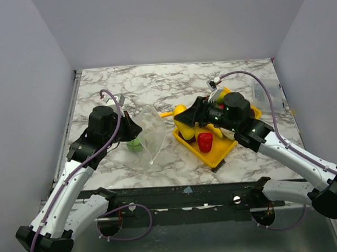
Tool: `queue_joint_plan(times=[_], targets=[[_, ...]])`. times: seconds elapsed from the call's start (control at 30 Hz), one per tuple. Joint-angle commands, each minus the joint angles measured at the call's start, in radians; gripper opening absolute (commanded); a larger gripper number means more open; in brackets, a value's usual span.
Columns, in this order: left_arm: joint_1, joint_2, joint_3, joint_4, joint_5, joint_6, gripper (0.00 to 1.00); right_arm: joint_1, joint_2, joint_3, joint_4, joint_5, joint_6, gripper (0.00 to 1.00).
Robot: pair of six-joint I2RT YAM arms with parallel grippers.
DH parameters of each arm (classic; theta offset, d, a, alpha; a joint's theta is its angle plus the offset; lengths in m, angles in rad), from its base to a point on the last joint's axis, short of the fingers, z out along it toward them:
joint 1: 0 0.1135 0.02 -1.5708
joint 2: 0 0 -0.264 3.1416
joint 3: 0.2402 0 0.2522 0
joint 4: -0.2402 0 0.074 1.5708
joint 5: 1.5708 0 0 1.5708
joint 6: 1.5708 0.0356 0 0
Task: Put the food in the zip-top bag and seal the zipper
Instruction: Place the fake fruit in the zipper food storage bag.
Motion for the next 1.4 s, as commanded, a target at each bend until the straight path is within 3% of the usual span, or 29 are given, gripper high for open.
queue_joint_plan(times=[0.0, 0.2, 0.37, 0.5, 0.7, 0.87, 1.0, 1.23, 1.37], targets=[[-0.003, -0.028, -0.016, 0.024, 0.028, -0.021, 0.0, 0.091, 0.017, -0.047, 0.373, 0.053, 0.189, 0.01], [-0.003, -0.046, -0.031, 0.039, 0.007, -0.05, 0.0, 0.332, 0.121, -0.031, 0.515, 0.41, 0.092, 0.01], [-0.003, -0.076, -0.042, 0.05, -0.019, -0.088, 0.0, 0.43, 0.174, -0.168, 0.818, 0.636, -0.007, 0.07], [-0.003, -0.103, -0.057, 0.063, -0.036, -0.119, 0.0, 0.45, 0.218, -0.229, 0.942, 0.732, -0.031, 0.14], [-0.003, -0.106, -0.068, 0.076, -0.031, -0.146, 0.0, 0.49, 0.3, -0.213, 0.994, 0.75, -0.061, 0.18], [-0.003, -0.111, -0.065, 0.074, -0.03, -0.15, 0.0, 0.511, 0.324, -0.189, 0.958, 0.77, -0.051, 0.24], [-0.003, -0.119, -0.063, 0.061, -0.042, -0.151, 0.0, 0.532, 0.312, -0.213, 0.926, 0.797, -0.04, 0.49], [-0.003, -0.131, -0.066, 0.059, -0.053, -0.157, 0.0, 0.549, 0.301, -0.219, 0.83, 0.746, 0.062, 0.68], [-0.003, -0.135, -0.069, 0.057, -0.056, -0.155, 0.0, 0.548, 0.275, -0.164, 0.661, 0.775, 0.102, 0.81]])
